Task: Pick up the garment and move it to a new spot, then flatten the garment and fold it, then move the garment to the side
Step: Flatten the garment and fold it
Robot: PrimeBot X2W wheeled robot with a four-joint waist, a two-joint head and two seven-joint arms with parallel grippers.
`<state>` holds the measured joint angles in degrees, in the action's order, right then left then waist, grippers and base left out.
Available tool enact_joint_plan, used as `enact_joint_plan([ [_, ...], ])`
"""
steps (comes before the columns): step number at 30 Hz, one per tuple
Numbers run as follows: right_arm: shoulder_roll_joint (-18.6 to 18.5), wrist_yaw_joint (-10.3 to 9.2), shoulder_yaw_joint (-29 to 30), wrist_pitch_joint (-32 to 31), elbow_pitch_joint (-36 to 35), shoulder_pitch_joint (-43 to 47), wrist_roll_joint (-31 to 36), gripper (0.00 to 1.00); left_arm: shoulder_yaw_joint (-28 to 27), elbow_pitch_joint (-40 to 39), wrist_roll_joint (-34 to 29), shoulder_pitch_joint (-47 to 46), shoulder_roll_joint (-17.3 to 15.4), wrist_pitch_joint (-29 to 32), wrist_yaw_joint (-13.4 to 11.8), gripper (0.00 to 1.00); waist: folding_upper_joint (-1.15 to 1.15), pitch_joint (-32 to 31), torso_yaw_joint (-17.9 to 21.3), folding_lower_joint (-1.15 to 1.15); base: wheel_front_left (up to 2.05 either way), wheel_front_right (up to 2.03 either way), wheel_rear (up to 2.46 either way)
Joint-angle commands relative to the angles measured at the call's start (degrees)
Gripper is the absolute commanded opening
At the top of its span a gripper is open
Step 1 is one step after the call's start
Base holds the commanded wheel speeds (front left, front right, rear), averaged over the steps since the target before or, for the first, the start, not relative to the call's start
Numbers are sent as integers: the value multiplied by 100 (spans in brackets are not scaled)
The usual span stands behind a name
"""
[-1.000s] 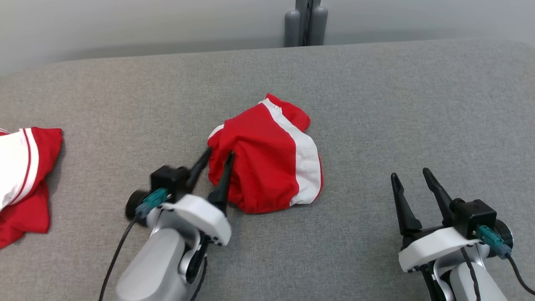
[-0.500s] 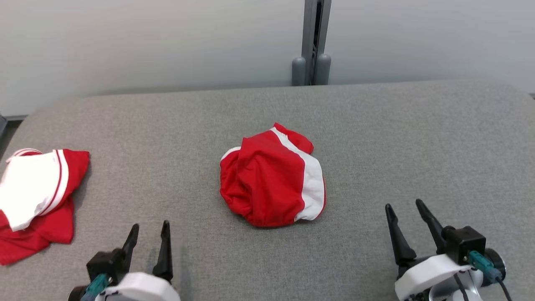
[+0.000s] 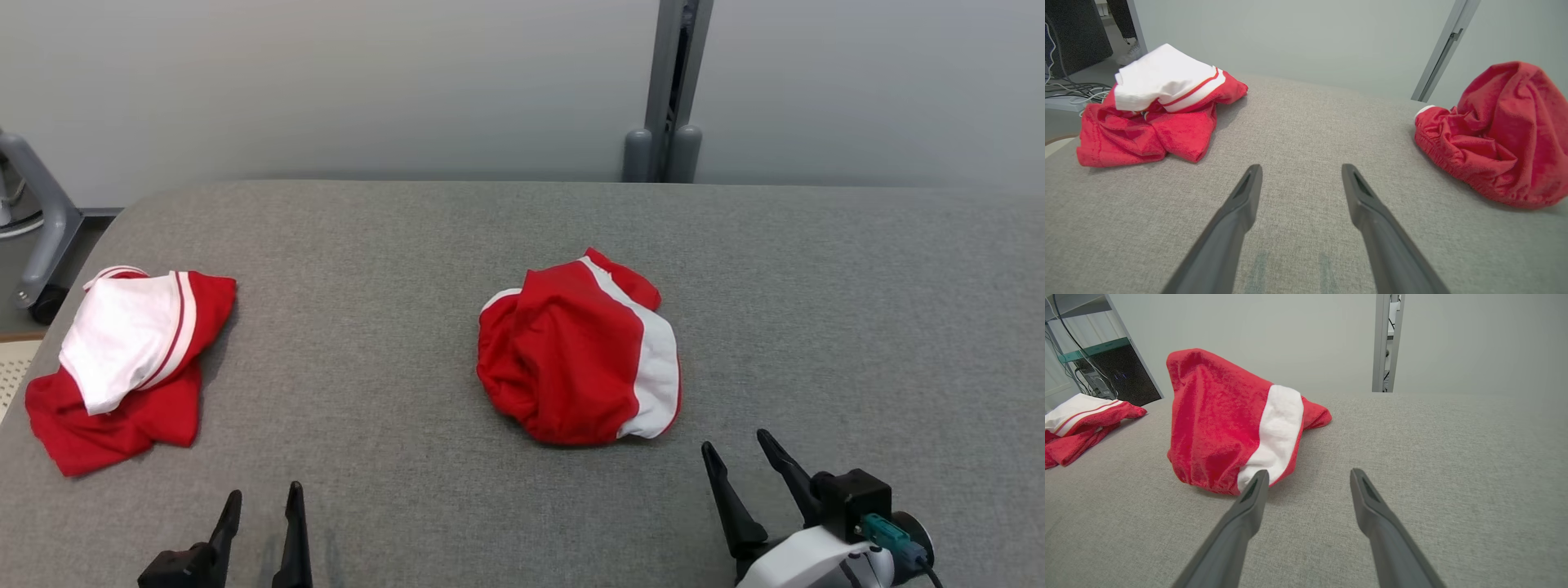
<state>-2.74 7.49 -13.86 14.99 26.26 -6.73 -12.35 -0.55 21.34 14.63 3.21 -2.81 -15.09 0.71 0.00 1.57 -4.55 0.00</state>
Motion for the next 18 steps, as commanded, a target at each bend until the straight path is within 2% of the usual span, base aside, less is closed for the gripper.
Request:
enact_joint_plan([
  [1, -32, 1, -88, 30, 22, -156, -94, 100, 77, 1, -28, -62, -18, -11, 31, 100, 0, 113, -225, 0, 0, 0, 0],
  [10, -34, 1, -50, 30, 703, -516, -533, 100, 274, 27, -93, -298, -20, -12, 93, 100, 0, 441, -908, 0, 0, 0, 0],
  [17, -33, 1, -77, 30, 1024, -660, -621, 100, 292, -5, -59, -343, -16, -11, 108, 100, 0, 574, -1103, 0, 0, 0, 0],
  [18, -35, 1, -94, 30, 1061, -695, -634, 81, 296, -9, -50, -352, -17, -11, 104, 100, 0, 594, -1115, 0, 0, 0, 0],
])
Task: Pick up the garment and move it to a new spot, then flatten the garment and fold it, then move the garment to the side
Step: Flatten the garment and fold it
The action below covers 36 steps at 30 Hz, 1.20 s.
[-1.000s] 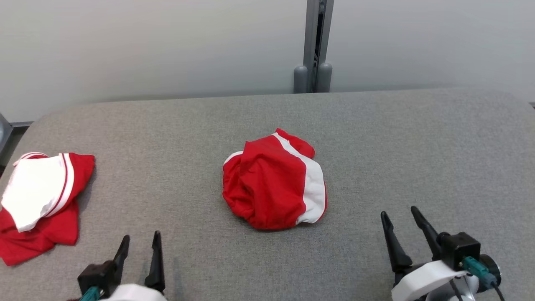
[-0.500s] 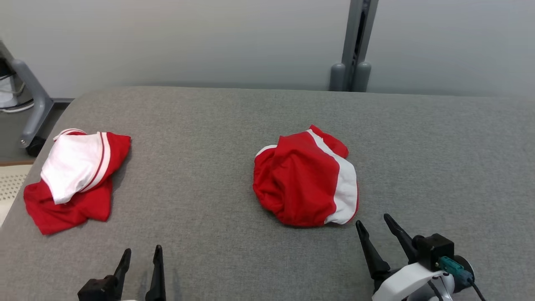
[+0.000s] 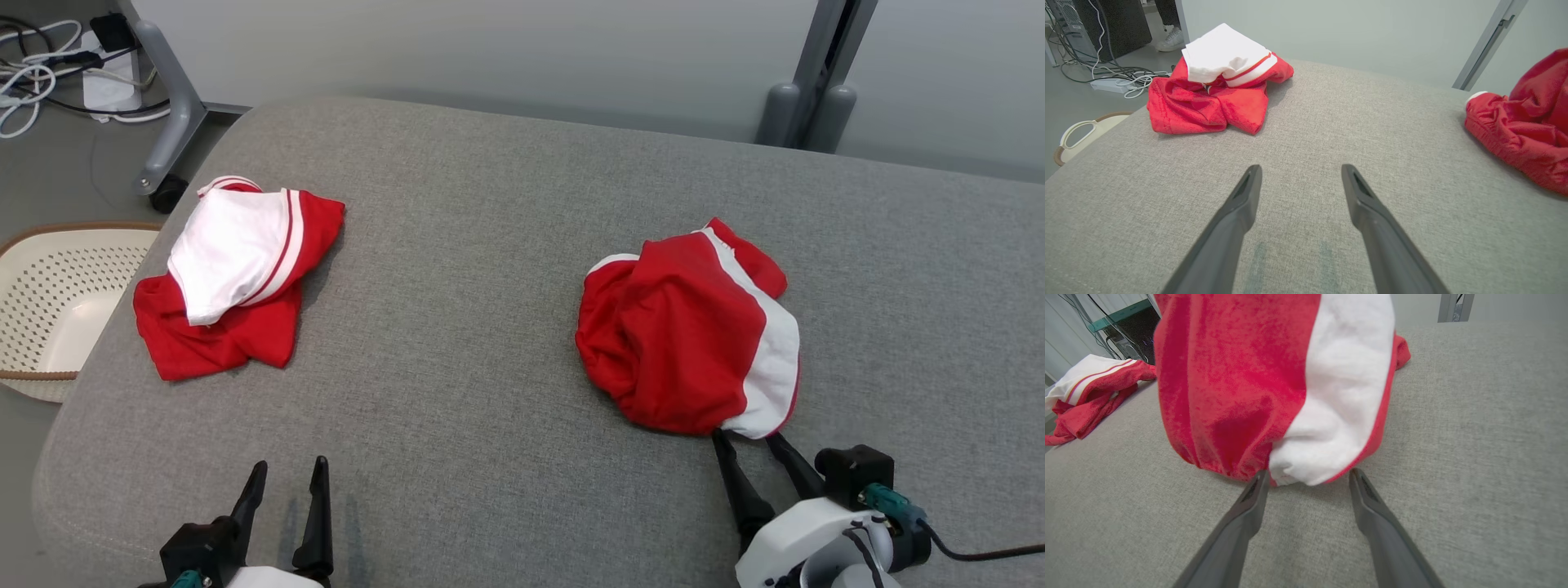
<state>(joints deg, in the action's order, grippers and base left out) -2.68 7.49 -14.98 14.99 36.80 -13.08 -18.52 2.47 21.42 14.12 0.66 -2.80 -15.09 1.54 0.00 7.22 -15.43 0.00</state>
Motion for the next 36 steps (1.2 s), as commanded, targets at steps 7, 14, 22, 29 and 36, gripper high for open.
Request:
enact_joint_plan([
  [7, -173, 1, 394, 29, -264, -254, 240, 0, 64, -59, 143, -160, -16, -11, -37, 100, 0, 63, -8, 0, 0, 0, 0],
  [14, -749, 1, 519, 30, -734, -970, 610, 0, 361, 35, 379, -196, -19, -11, -42, 100, 0, -103, 31, 0, 0, 0, 0],
  [22, -975, 1, -785, 30, -1022, -2739, 632, 0, 736, 176, 567, -148, -22, -11, -61, 100, 0, -390, -107, 0, 0, 0, 0],
  [29, -894, 0, -2823, 17, -1096, -3396, 378, 0, 803, 242, 652, -14, -21, -11, -109, 100, 0, -479, 34, 0, 0, 0, 0],
  [36, -1626, 0, -3968, 17, -637, -2487, -315, 0, 785, 259, 640, -102, -22, -11, -72, 100, 0, -348, 334, 0, 0, 0, 0],
])
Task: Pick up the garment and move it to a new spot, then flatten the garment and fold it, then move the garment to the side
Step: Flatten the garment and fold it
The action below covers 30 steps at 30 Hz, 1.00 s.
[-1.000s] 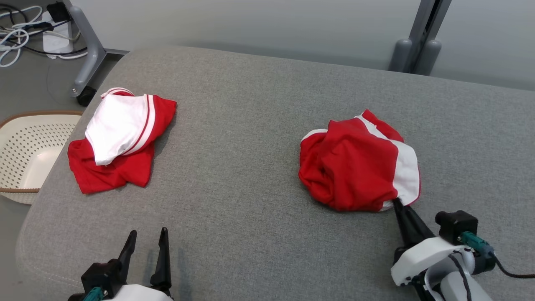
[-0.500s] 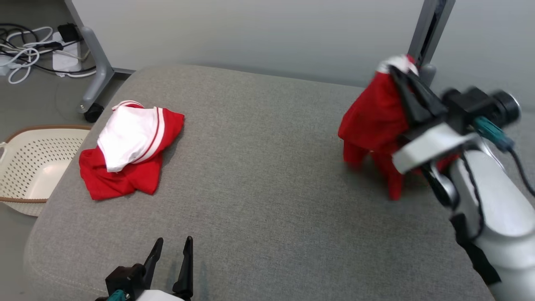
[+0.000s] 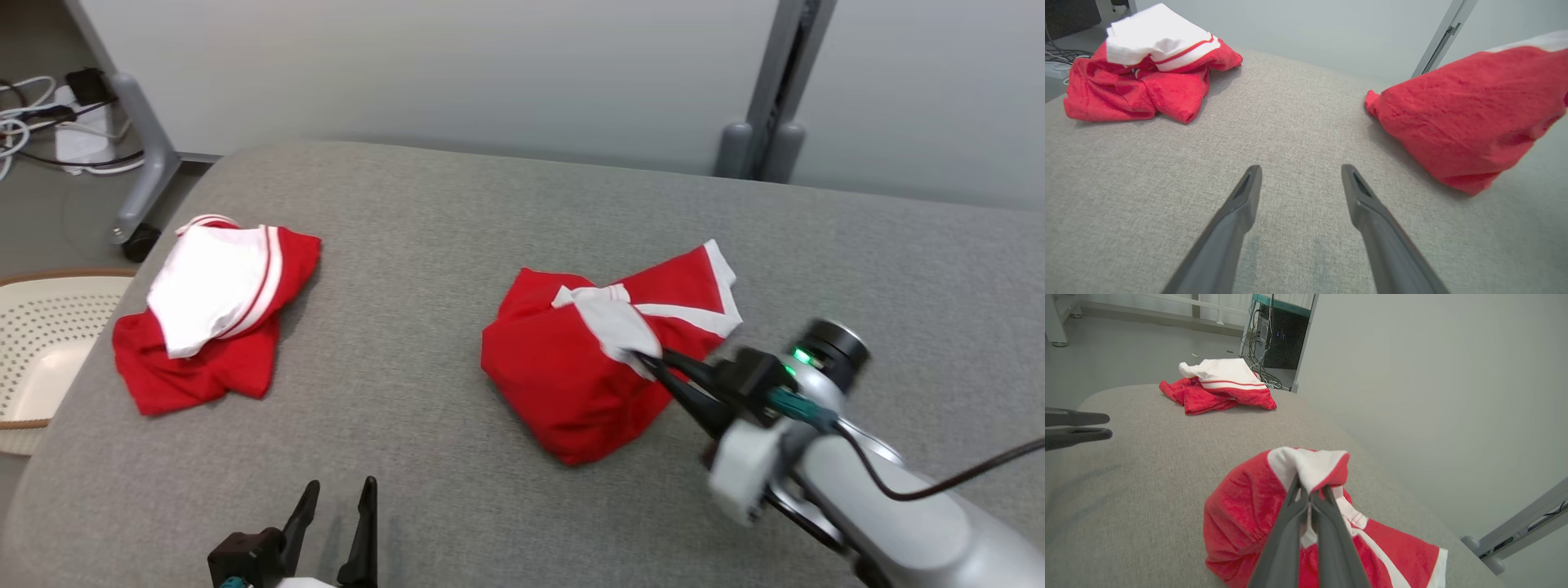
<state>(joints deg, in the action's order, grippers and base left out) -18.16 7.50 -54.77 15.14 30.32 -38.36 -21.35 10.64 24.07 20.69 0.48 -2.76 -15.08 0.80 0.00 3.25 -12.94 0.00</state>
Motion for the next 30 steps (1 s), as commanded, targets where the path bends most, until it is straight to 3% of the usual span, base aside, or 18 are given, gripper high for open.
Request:
enact_joint_plan([
  [1, -233, -1, 20, 1, 92, 167, -75, 0, -59, -13, -32, -105, -24, -13, -1, 100, 0, 67, 150, 0, 0, 0, 0],
  [10, -988, -1, 912, 2, 475, 731, -25, 0, -211, -34, -207, -266, -23, -13, 73, 100, 0, 136, 779, 0, 0, 0, 0],
  [13, -1023, -1, 1544, 2, 402, 646, 179, 0, -204, -47, -238, -346, -24, -13, 116, 100, 0, 164, 956, 0, 0, 0, 0],
  [17, -771, -1, 2405, 1, 146, 768, 522, 0, -145, -53, -235, -476, -26, -13, 139, 100, 0, 199, 1094, 0, 0, 0, 0],
  [18, -566, -1, 2633, 1, 164, 1033, 665, 22, -101, -30, -222, -500, -26, -13, 148, 100, 0, 205, 1116, 0, 0, 0, 0],
  [19, -462, -1, 2738, 1, 293, 1183, 679, 51, -66, -10, -203, -510, -25, -13, 157, 100, 0, 205, 1121, 0, 0, 0, 0],
  [20, -377, -1, 2815, 0, 449, 1305, 686, 100, -15, 3, -191, -538, -24, -13, 174, 100, 0, 208, 1118, 0, 0, 0, 0],
  [24, -79, -1, 3226, 2, 727, 1678, 680, 100, 178, 62, -166, -665, -24, -13, 230, 100, 0, 239, 1110, 0, 0, 0, 0],
  [30, 231, -1, 3904, 1, 271, 2083, 802, 100, 490, 243, 19, -1170, -21, -13, 335, 100, 0, 384, 1310, 0, 0, 0, 0],
])
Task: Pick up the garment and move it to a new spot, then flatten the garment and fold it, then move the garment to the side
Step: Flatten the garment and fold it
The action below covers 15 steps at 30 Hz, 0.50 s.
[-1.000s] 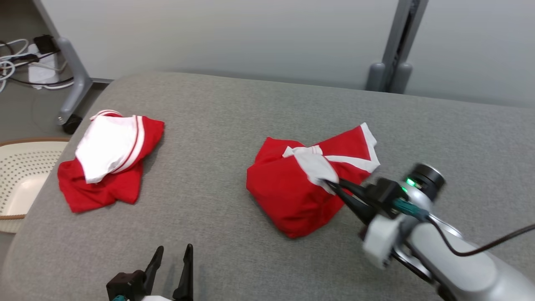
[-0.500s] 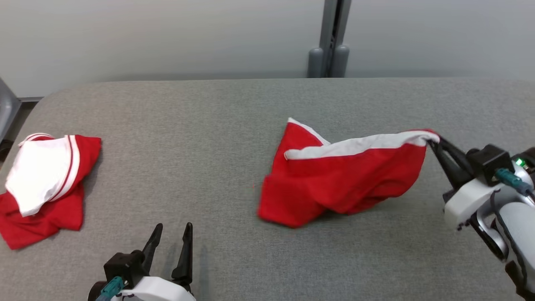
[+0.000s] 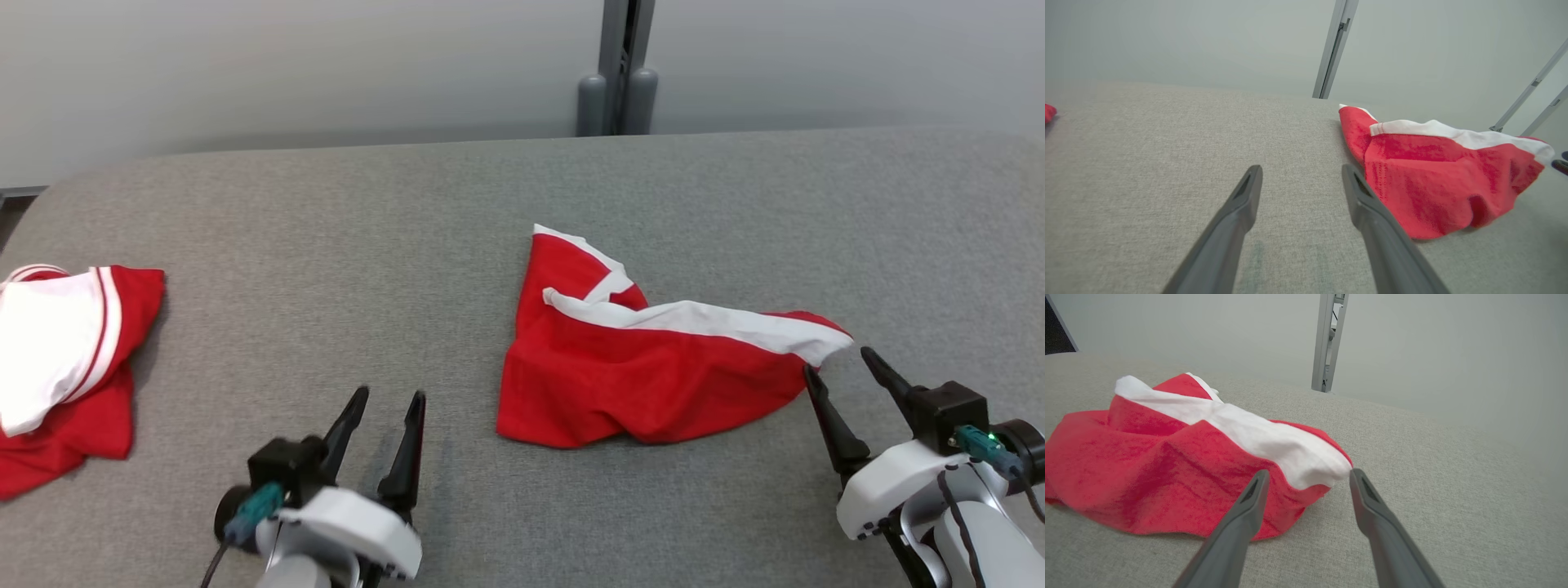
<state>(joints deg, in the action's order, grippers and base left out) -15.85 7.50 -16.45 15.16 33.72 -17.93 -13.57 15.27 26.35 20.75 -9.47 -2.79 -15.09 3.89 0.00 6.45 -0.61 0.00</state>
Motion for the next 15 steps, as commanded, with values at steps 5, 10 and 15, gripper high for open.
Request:
enact_joint_plan([
  [5, 212, -1, 270, 1, -488, 102, 182, 100, 410, 556, 340, -1037, -21, -10, 146, 100, 0, 288, 380, 0, 0, 0, 0],
  [10, 354, -1, 346, 1, -711, -24, 243, 100, 1029, 1579, 843, -2079, -24, 80, 210, 100, 0, 535, 706, 0, 0, 0, 0],
  [15, 472, -1, 425, 1, -723, -82, 282, 100, 1673, 2219, 1240, -2683, -23, 219, 192, 100, 0, 735, 985, 0, 0, 0, 0],
])
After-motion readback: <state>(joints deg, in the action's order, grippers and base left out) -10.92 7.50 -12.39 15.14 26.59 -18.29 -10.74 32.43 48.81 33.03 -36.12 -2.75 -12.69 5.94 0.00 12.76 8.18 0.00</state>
